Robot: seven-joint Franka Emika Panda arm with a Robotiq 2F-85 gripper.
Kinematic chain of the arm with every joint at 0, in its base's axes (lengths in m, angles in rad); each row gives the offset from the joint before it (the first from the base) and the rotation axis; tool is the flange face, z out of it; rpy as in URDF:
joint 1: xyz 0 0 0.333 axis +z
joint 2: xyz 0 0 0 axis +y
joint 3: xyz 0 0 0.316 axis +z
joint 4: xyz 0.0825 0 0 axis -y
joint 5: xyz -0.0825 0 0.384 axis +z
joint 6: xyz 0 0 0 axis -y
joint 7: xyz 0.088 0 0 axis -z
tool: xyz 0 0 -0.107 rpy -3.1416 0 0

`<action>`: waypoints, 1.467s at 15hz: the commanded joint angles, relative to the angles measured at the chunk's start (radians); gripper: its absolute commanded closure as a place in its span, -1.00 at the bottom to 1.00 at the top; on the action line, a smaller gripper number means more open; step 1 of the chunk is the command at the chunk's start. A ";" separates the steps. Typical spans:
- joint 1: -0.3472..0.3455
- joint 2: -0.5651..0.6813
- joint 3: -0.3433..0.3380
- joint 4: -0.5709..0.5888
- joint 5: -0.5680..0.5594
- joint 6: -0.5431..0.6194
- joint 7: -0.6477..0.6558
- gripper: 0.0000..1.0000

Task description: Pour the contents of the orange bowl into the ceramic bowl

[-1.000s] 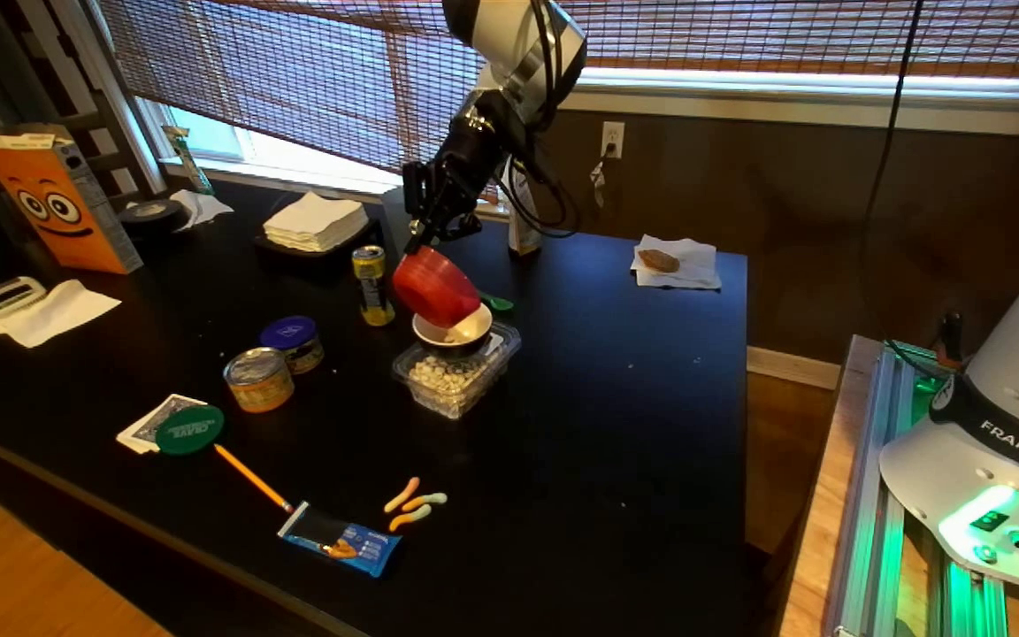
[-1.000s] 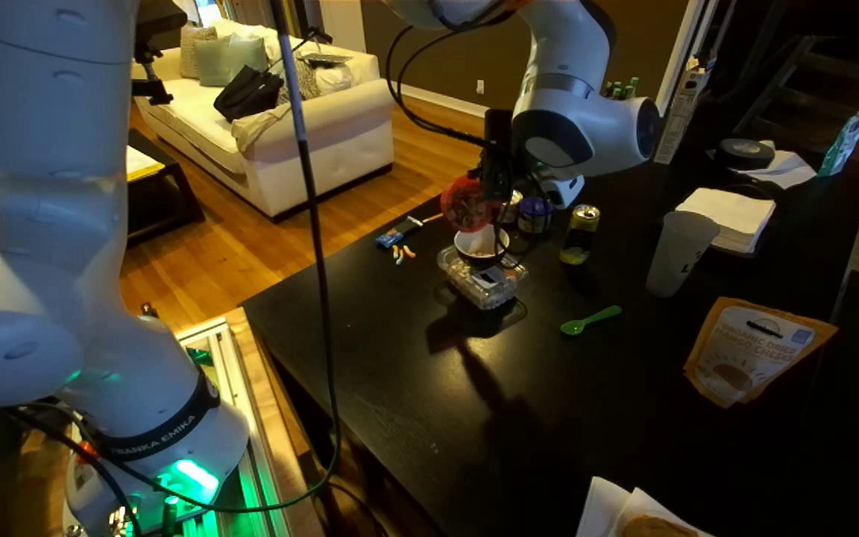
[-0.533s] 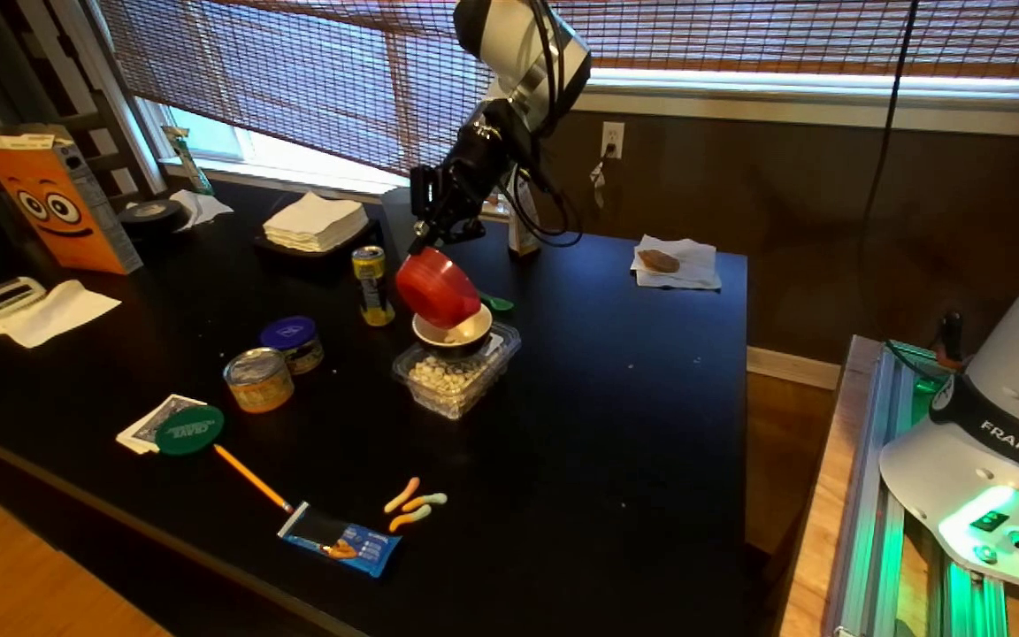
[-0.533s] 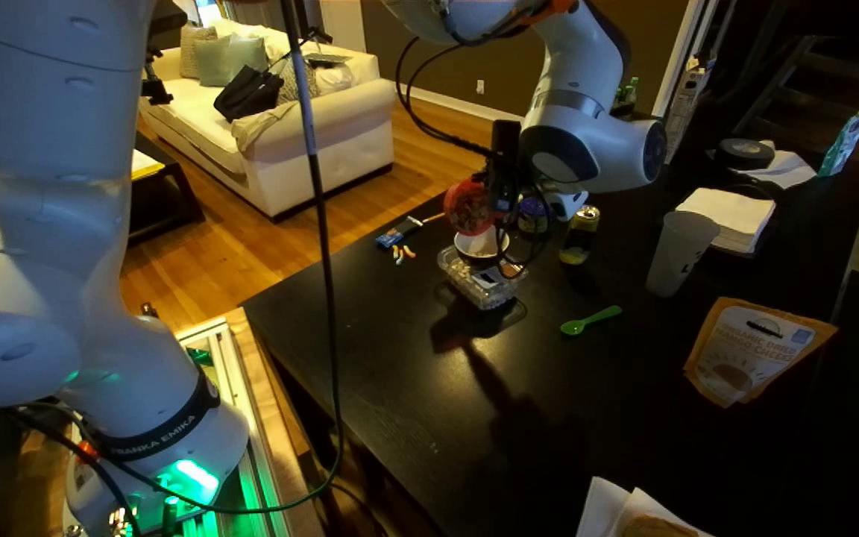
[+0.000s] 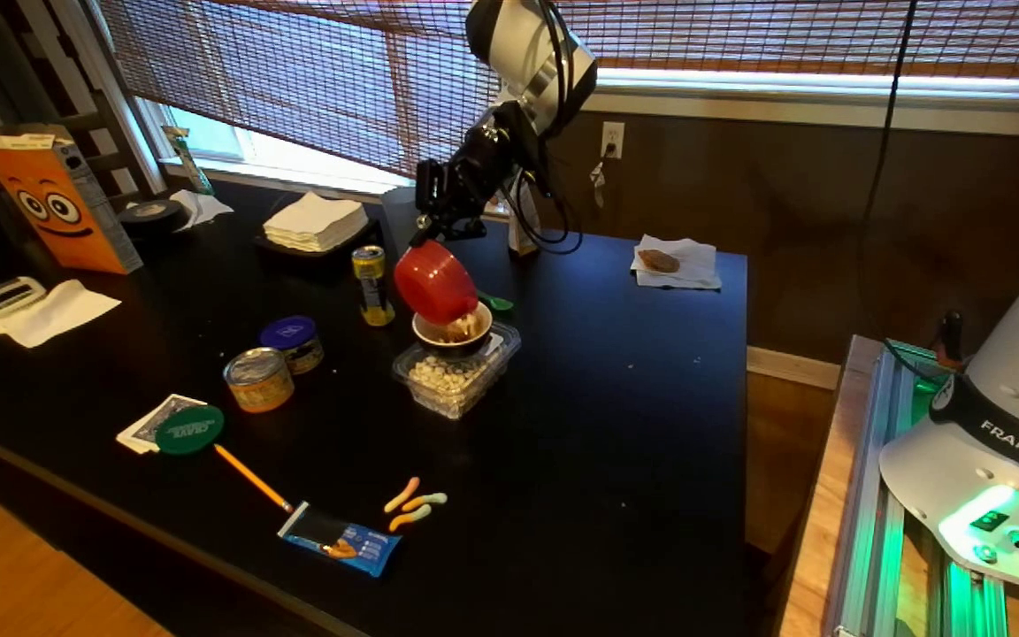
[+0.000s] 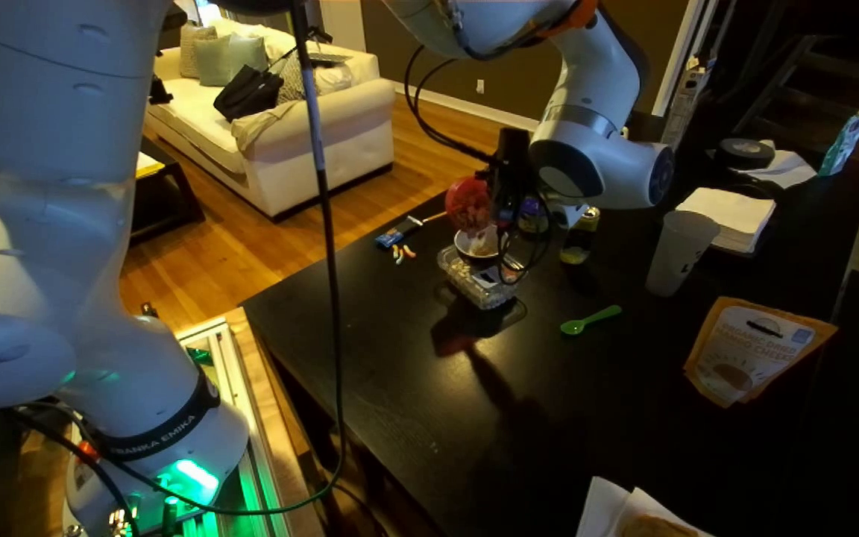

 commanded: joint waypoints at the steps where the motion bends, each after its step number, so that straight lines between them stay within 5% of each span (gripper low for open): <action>1: -0.007 0.028 -0.010 0.034 0.043 -0.057 -0.029 0.98; 22: -0.003 0.054 -0.024 0.046 0.052 -0.101 -0.068 0.98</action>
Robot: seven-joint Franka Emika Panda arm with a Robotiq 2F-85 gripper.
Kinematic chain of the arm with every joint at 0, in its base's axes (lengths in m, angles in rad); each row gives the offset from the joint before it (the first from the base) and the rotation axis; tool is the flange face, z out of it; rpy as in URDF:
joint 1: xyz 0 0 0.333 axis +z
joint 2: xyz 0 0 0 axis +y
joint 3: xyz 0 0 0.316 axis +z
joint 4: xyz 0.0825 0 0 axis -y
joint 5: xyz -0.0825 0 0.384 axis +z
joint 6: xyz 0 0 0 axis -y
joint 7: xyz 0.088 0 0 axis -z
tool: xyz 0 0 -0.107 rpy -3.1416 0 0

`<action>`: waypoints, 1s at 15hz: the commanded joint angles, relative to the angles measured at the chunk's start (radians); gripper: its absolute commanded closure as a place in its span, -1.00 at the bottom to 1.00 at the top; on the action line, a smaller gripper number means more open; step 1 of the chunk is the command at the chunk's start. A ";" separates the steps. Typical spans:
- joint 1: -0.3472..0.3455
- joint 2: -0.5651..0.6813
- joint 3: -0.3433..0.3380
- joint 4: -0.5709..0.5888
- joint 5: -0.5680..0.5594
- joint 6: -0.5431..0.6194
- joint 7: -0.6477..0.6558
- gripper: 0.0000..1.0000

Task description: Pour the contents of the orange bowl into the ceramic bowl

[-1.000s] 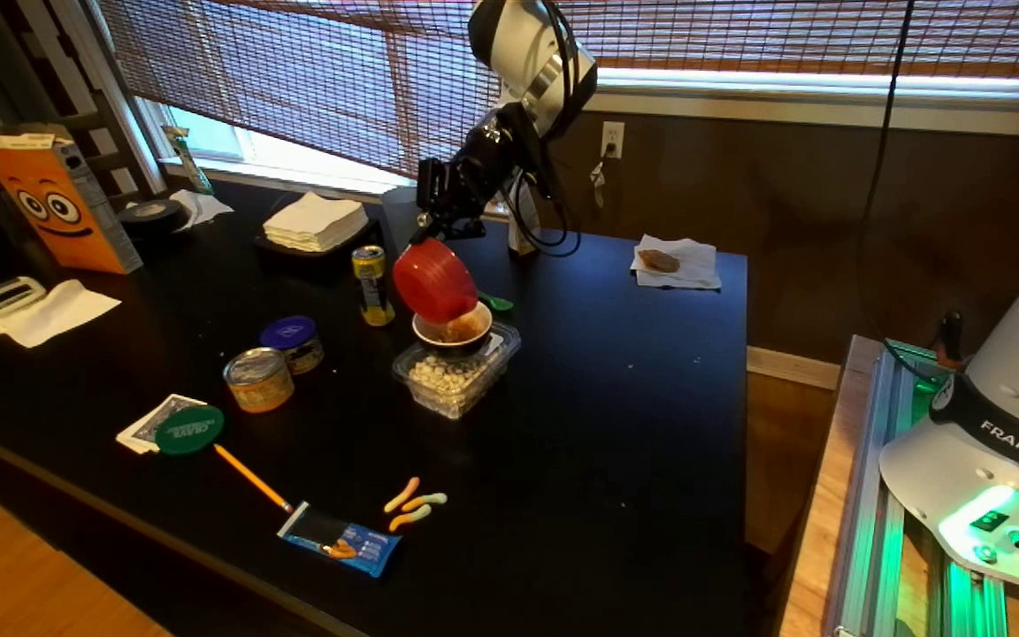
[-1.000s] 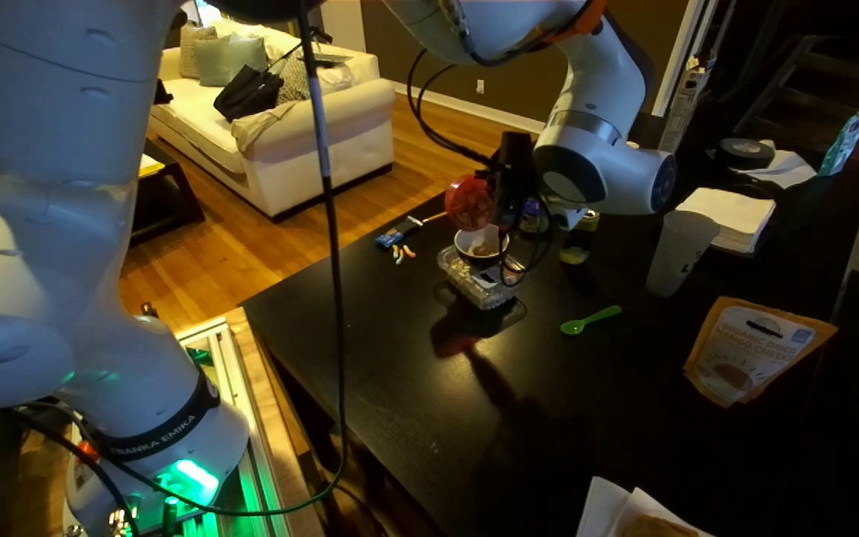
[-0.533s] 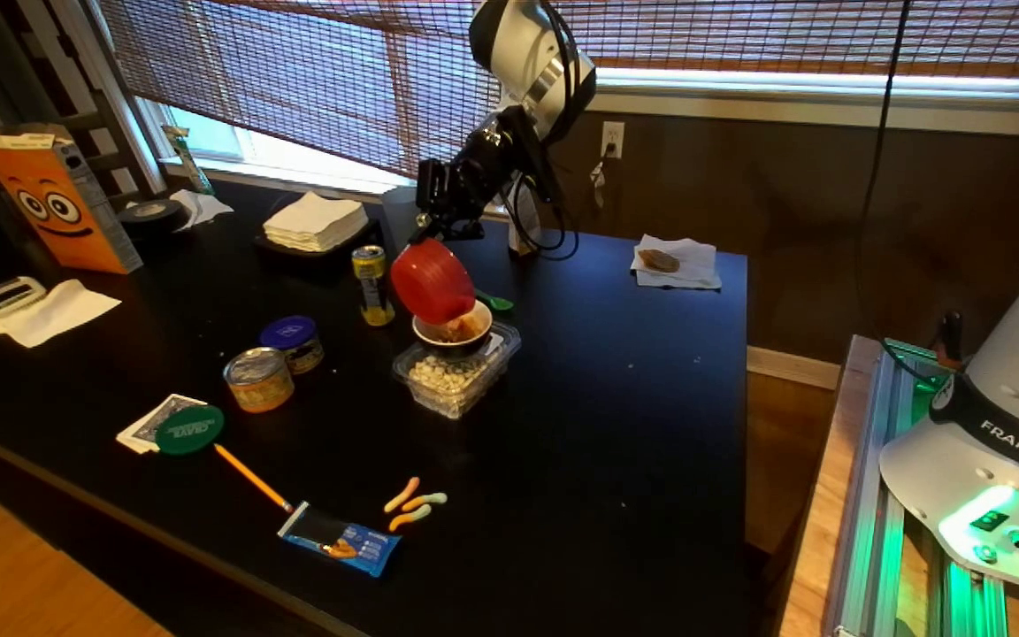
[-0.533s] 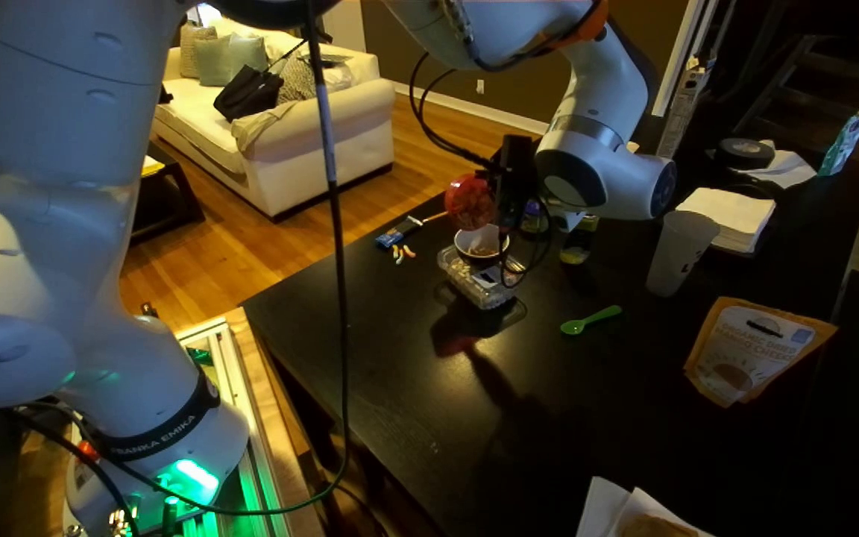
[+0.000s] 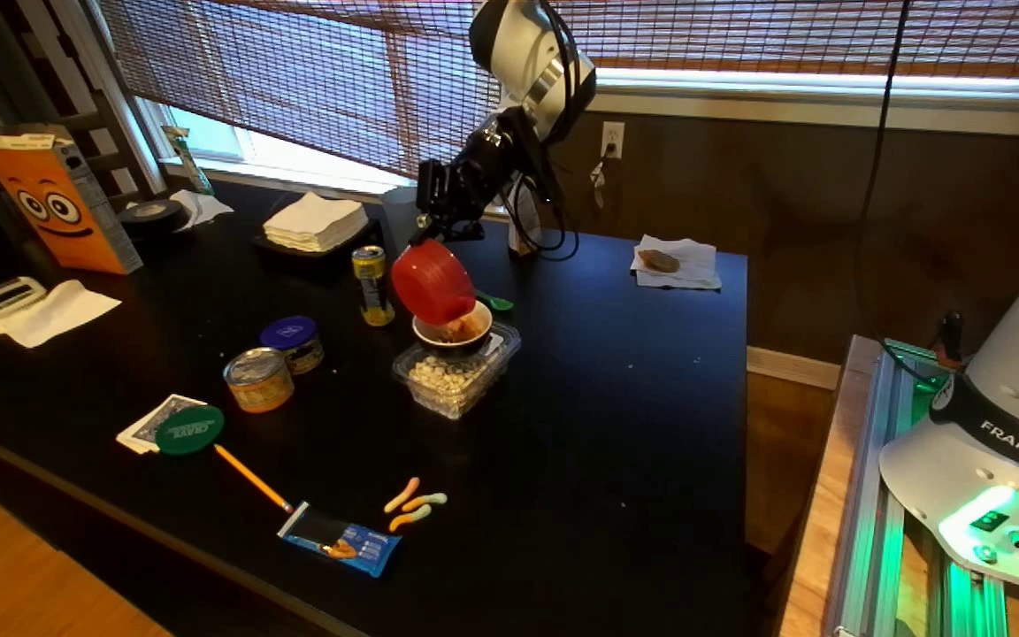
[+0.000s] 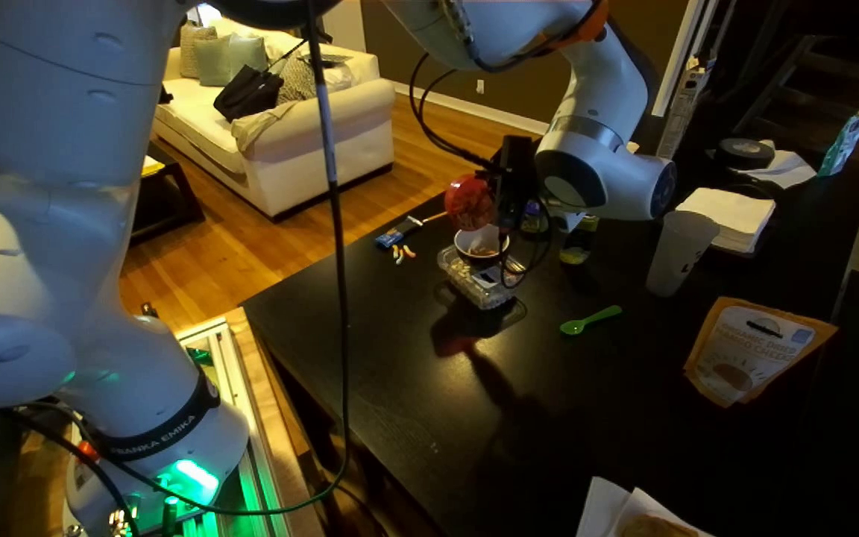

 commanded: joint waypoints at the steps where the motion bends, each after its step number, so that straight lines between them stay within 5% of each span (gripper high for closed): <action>1: -0.008 0.022 -0.005 0.021 0.025 -0.045 -0.029 0.98; 15: -0.050 0.085 -0.003 0.073 0.100 -0.209 -0.168 0.98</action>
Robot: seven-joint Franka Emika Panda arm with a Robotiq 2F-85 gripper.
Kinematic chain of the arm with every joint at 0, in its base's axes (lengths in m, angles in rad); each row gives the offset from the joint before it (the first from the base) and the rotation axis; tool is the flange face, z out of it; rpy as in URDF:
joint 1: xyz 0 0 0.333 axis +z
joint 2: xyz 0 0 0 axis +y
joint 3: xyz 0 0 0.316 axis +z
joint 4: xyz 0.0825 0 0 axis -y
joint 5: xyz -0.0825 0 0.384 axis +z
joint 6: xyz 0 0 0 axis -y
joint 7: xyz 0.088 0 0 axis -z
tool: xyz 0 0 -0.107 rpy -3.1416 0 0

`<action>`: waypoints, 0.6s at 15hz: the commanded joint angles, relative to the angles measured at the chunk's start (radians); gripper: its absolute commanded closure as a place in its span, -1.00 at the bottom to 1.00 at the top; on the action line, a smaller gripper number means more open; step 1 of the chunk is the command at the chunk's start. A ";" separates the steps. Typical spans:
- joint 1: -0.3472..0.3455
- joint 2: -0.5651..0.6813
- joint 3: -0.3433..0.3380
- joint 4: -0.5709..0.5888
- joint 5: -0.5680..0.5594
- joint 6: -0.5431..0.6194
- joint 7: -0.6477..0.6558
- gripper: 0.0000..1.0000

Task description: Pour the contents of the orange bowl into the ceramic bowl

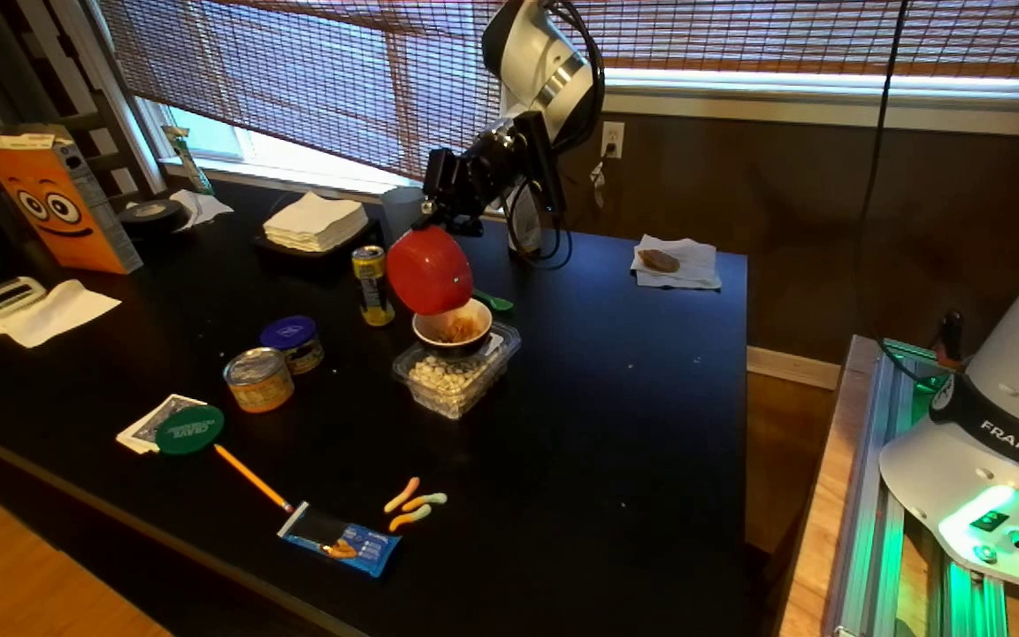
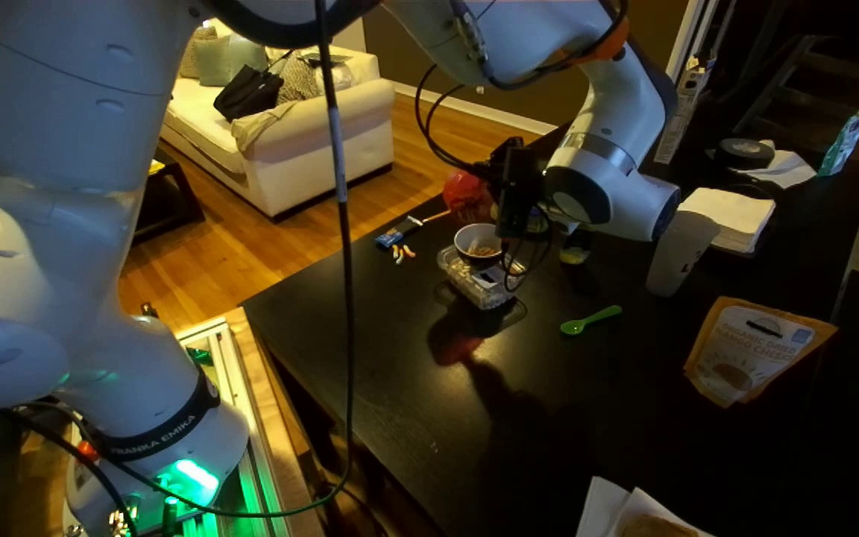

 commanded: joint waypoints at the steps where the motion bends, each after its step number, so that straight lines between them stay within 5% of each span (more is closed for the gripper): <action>1: -0.013 0.053 -0.004 0.054 0.045 -0.085 -0.032 0.98; 9: -0.020 0.119 -0.009 0.110 0.066 -0.165 -0.054 0.98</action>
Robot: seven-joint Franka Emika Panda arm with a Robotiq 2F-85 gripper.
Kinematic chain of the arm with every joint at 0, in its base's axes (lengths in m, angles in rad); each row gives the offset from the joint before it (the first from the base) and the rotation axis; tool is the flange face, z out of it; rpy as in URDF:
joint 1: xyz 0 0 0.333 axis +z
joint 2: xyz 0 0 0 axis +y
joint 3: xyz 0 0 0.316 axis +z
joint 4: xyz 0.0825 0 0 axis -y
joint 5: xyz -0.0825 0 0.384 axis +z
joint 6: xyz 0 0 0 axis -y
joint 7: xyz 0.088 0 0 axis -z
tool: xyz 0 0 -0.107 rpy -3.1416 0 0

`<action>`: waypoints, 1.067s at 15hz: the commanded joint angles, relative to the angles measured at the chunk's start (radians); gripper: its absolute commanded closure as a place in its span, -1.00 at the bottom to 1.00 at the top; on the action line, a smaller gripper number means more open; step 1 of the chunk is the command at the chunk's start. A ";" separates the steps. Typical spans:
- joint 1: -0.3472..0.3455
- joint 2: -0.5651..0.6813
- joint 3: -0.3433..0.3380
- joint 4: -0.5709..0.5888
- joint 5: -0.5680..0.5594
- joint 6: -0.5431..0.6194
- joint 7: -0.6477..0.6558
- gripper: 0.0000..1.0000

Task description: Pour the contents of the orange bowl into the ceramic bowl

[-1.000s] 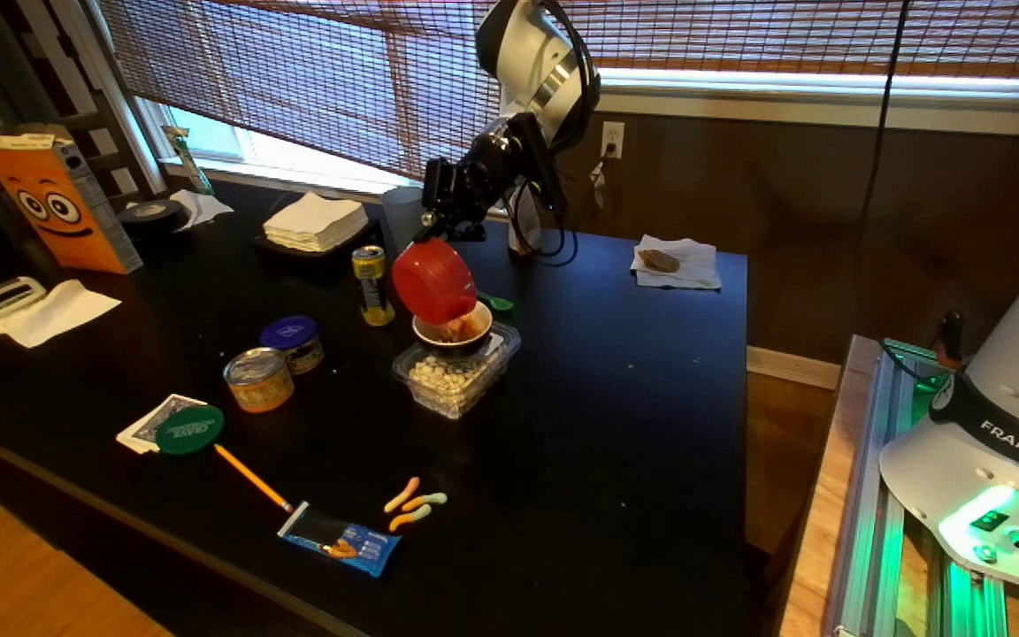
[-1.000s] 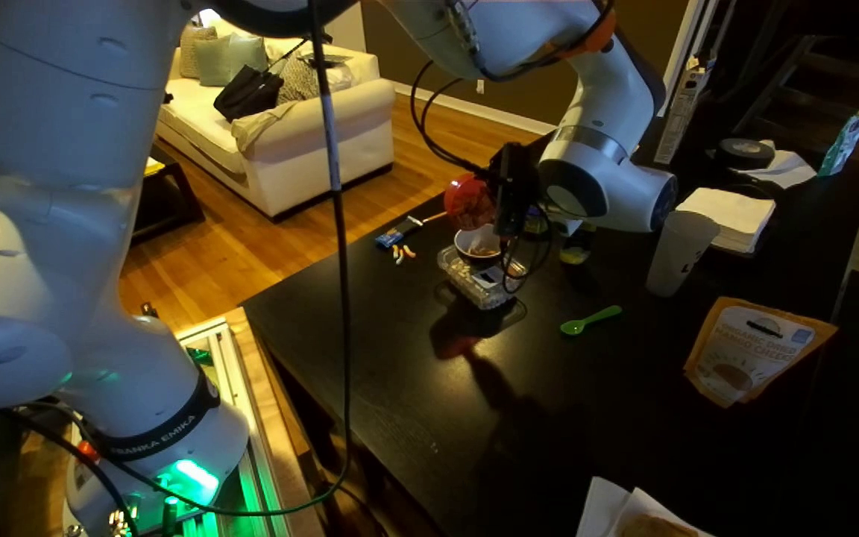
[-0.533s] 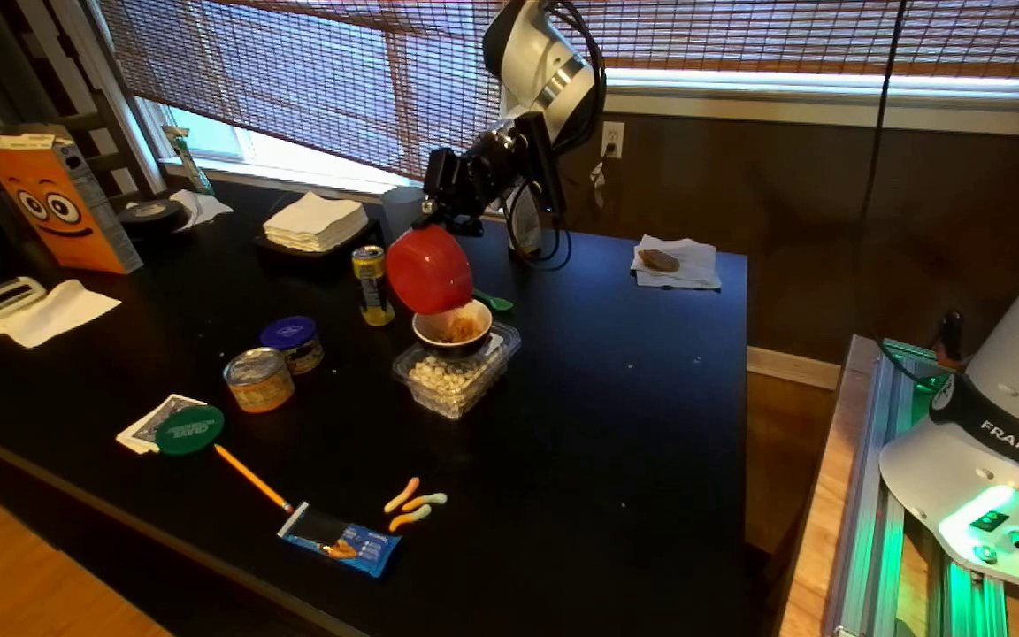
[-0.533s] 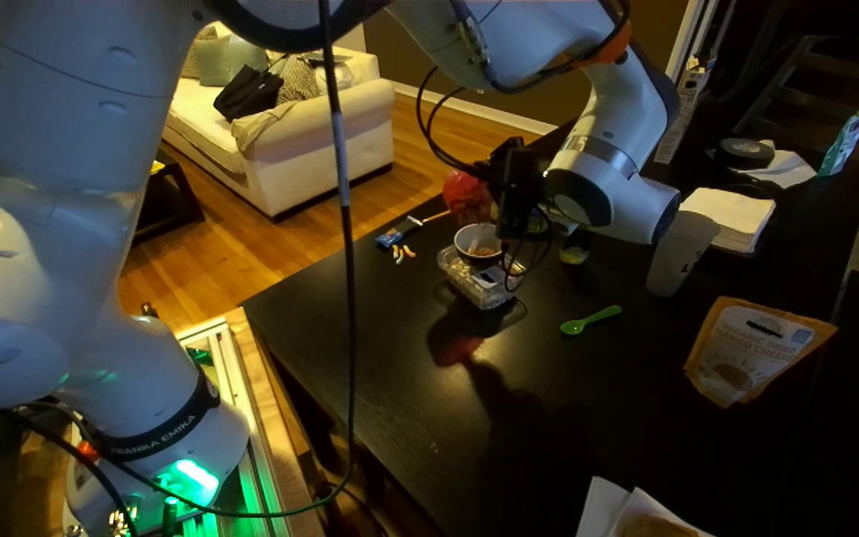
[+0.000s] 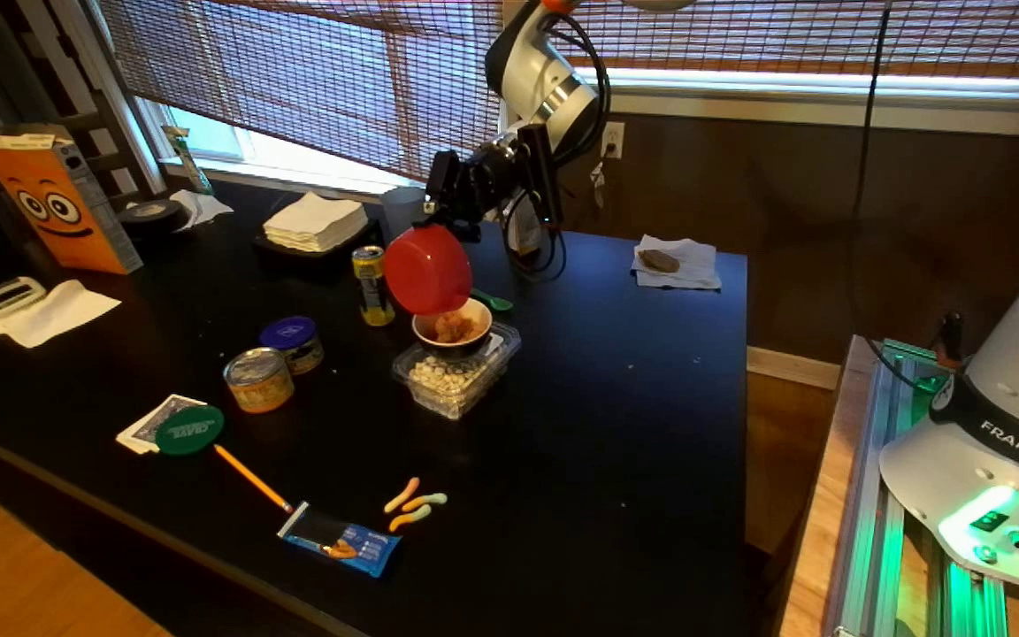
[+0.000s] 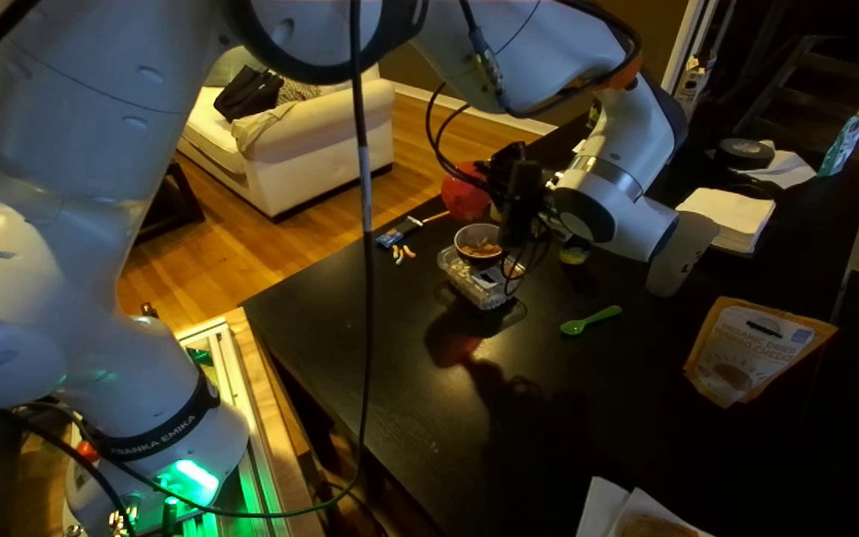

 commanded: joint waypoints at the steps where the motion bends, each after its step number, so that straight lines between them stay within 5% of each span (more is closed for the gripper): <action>1: -0.006 0.045 -0.007 0.053 0.033 -0.057 -0.017 0.98; 16: -0.060 0.141 -0.016 0.140 0.112 -0.264 -0.124 0.98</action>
